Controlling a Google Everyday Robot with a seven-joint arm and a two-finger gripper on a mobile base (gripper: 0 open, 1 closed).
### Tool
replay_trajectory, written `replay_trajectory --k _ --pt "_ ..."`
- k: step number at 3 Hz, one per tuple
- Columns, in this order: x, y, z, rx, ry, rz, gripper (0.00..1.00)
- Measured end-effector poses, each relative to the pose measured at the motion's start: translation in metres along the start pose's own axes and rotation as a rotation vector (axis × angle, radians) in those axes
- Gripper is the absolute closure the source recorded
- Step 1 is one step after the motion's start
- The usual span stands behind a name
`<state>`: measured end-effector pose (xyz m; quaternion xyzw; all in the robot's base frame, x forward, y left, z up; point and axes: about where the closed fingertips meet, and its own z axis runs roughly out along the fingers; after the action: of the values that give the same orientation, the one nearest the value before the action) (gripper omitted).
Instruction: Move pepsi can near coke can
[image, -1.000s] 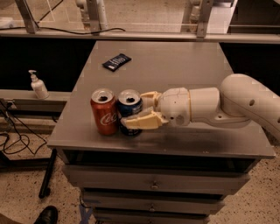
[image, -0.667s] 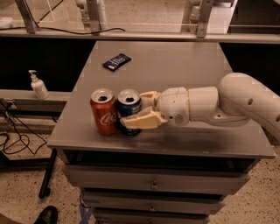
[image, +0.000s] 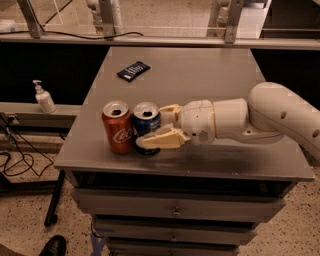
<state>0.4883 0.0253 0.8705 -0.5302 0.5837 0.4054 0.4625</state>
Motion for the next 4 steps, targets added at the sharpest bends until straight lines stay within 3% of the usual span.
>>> replay_trajectory --k 1,2,3,4 --pt "0.000 -0.003 -0.002 0.004 0.005 0.002 0.00" --pt "-0.005 -0.016 -0.020 0.050 0.011 -0.011 0.00" --pt "-0.019 -0.043 -0.068 0.162 0.023 -0.048 0.00" --pt "-0.041 -0.074 -0.132 0.307 0.040 -0.112 0.00"
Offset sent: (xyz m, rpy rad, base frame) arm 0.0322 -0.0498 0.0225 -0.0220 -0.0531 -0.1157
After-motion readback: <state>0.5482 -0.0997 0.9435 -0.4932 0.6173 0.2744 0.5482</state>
